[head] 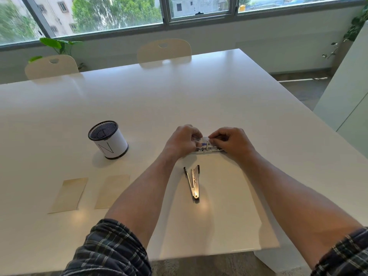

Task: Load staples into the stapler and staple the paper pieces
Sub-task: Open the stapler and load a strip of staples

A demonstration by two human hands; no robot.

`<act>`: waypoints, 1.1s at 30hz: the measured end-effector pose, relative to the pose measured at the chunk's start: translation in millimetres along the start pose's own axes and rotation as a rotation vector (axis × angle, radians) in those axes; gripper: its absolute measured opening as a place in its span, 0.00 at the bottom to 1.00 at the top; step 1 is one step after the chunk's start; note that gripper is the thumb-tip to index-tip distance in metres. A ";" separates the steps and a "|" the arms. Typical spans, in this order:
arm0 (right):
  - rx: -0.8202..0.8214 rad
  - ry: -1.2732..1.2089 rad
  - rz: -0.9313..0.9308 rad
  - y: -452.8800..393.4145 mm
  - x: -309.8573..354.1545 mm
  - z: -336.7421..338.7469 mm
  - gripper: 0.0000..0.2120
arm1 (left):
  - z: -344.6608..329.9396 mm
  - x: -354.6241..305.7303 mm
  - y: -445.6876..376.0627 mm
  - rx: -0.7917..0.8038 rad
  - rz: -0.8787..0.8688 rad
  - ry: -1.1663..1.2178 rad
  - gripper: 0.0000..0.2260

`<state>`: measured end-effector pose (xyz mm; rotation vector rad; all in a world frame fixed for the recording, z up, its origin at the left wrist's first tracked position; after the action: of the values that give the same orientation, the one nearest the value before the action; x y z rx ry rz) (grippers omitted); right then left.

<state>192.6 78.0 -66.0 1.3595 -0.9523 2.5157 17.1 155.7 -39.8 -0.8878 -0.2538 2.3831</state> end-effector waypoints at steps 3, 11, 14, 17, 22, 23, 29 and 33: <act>0.014 0.008 -0.006 0.2 -1.3 -0.8 0.10 | 0.5 2.7 2.1 -0.046 0.029 0.020 0.13; 0.000 0.003 -0.008 0.0 -0.9 0.1 0.09 | 0.4 4.5 2.3 -0.033 0.078 0.025 0.13; -0.038 -0.015 -0.012 0.4 0.5 1.8 0.08 | 3.0 4.4 4.9 -0.029 0.079 0.022 0.14; -0.056 -0.021 -0.014 0.4 2.6 3.7 0.07 | 11.2 1.5 8.9 -0.090 0.054 0.004 0.13; -0.102 -0.028 0.020 -0.2 10.1 7.8 0.06 | 26.5 -17.5 24.1 -0.162 -0.075 0.009 0.05; -0.122 -0.032 0.025 0.6 11.6 9.3 0.06 | 26.3 -21.0 29.1 -0.142 -0.094 0.005 0.05; -0.213 -0.077 0.029 10.0 17.7 18.2 0.06 | 17.0 -27.7 42.7 -0.021 -0.099 -0.059 0.11; -0.207 -0.093 0.083 18.6 24.4 20.5 0.06 | 11.9 -30.1 40.6 -0.025 -0.141 -0.134 0.11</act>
<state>185.5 46.9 -47.3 1.4098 -1.2725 2.3488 9.4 105.4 -29.2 -0.6981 -0.3870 2.3150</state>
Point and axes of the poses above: each hand's wrist, its own y-axis away from the middle knuckle, its own z-axis out of the back of the hand, x = y × z, the point moved 4 cm from there along -y, towards the middle knuckle, and after that the axes turned 15 degrees about -x, right-handed, at the moved point
